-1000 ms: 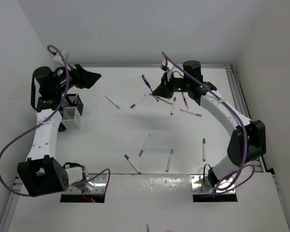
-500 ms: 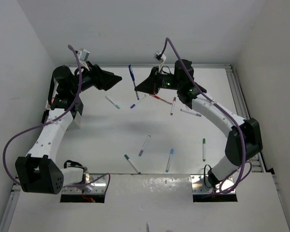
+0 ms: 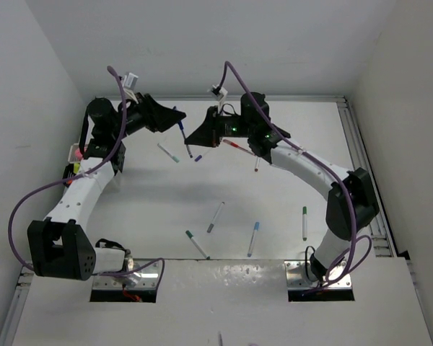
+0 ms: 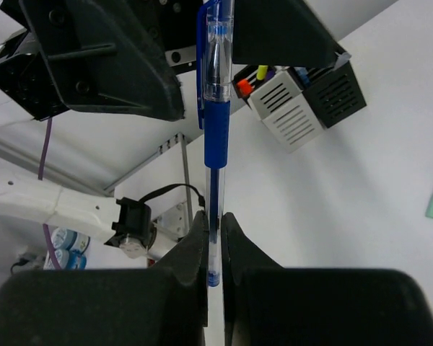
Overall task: Sort the stationery into containers
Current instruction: Pick up the pen from the center of the board, then place the pen in the storage box.
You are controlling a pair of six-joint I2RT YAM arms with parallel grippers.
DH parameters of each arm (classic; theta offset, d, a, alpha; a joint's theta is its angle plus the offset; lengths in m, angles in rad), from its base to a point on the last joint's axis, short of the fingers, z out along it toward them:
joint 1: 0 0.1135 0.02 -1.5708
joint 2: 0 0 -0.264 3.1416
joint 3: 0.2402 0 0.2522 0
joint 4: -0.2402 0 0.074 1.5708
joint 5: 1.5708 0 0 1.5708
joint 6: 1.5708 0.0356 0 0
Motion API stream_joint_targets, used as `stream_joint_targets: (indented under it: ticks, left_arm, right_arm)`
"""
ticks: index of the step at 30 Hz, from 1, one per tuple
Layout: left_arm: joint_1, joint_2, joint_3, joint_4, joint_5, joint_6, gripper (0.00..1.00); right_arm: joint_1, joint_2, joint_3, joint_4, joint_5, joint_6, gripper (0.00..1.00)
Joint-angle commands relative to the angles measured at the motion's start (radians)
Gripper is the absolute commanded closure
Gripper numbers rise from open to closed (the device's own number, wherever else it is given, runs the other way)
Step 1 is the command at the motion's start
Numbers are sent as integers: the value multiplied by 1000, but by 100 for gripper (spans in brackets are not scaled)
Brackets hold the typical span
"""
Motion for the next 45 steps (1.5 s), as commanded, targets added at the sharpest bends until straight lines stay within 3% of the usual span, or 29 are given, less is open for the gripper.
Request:
stream_joint_targets:
  ticks: [1,3,4,7,8,9,10,11,13,14,15,17,19,24,34,39,45]
  left_arm:
    - [-15,9,0,73,0,-35,26]
    - [-15,6,-4,66,1,-29,40]
    - [-11,4,-11,65,6,-26,65]
    - [5,-9,-26,45,1,-15,100]
    - [23,-19,-26,5,-3,-6,100]
    - [35,-23,-23,-21,-12,20,100]
    - [46,-28,-17,-50,-34,40,100]
    - [72,-32,11,-126,-46,110,100]
    - [139,-31,73,-255,-118,233,100]
    - [158,-20,148,-392,-150,378,100]
    - [181,-14,179,-447,-249,443,100]
    - [239,4,241,-524,-409,555,100]
    - [296,21,256,-536,-472,598,100]
    - [353,52,160,-382,-631,718,100]
    - [428,213,123,-150,-651,711,100]
    - [442,283,144,-145,-645,683,99]
    - [442,279,86,-130,-637,666,71]
  right_arm:
    - [27,16,64,43,-17,16,100]
    - [38,23,71,47,-17,16,100]
    - [41,26,81,47,-14,16,100]
    - [42,33,91,47,-10,27,100]
    - [39,33,94,41,-10,25,98]
    - [32,35,99,24,-10,25,89]
    - [24,36,101,17,-5,27,77]
    - [1,36,99,-8,1,28,56]
    - [-25,29,98,-54,38,-5,47]
    - [-55,24,94,-103,51,-27,46]
    - [-71,20,84,-123,85,-83,44]
    - [-117,10,73,-192,127,-137,44]
    - [-140,9,74,-229,172,-195,46]
    - [-174,30,107,-344,308,-385,50]
    - [-221,118,108,-385,432,-553,56]
    - [-235,173,114,-401,437,-610,57]
    - [-255,254,140,-407,398,-743,58]
